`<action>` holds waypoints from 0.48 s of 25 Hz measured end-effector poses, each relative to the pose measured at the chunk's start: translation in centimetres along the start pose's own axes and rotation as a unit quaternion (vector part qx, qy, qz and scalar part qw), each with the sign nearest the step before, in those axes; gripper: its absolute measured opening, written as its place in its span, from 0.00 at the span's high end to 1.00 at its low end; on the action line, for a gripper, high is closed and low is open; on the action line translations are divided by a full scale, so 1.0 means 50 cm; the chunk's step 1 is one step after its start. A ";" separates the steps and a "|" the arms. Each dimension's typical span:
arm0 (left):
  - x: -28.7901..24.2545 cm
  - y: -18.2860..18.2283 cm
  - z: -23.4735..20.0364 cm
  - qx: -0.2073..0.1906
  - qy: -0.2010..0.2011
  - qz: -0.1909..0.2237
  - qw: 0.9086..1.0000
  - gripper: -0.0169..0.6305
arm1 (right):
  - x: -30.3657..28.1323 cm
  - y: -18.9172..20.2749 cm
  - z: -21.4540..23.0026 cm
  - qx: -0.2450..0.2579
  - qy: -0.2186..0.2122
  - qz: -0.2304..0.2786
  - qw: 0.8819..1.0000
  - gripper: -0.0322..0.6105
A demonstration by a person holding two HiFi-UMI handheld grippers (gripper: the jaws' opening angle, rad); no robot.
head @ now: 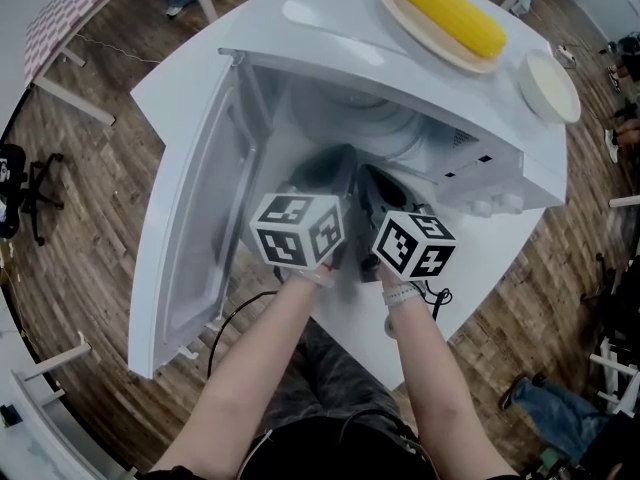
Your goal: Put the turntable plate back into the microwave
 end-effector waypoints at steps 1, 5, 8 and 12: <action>-0.002 0.000 -0.002 0.001 0.000 -0.003 1.000 0.95 | -0.001 0.001 0.000 -0.002 0.000 0.001 1.000 0.92; 0.008 0.016 -0.008 0.001 -0.009 -0.014 1.000 0.95 | -0.002 0.003 -0.003 0.001 0.003 0.005 1.000 0.92; 0.012 0.029 -0.004 -0.004 -0.009 -0.022 1.000 0.95 | -0.002 0.002 -0.004 0.006 0.007 0.008 1.000 0.92; 0.016 0.047 -0.002 -0.007 -0.011 -0.033 0.999 0.95 | -0.001 0.002 -0.004 0.009 0.010 0.010 1.000 0.92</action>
Point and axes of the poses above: the fingertips, and each gripper's own axes: x backward along the fingers, z to its right, y out of its underside, the point moved 7 cm from there along x, backward along the fingers, and after that the axes turned 7 degrees about -x, right-handed, at the moved point
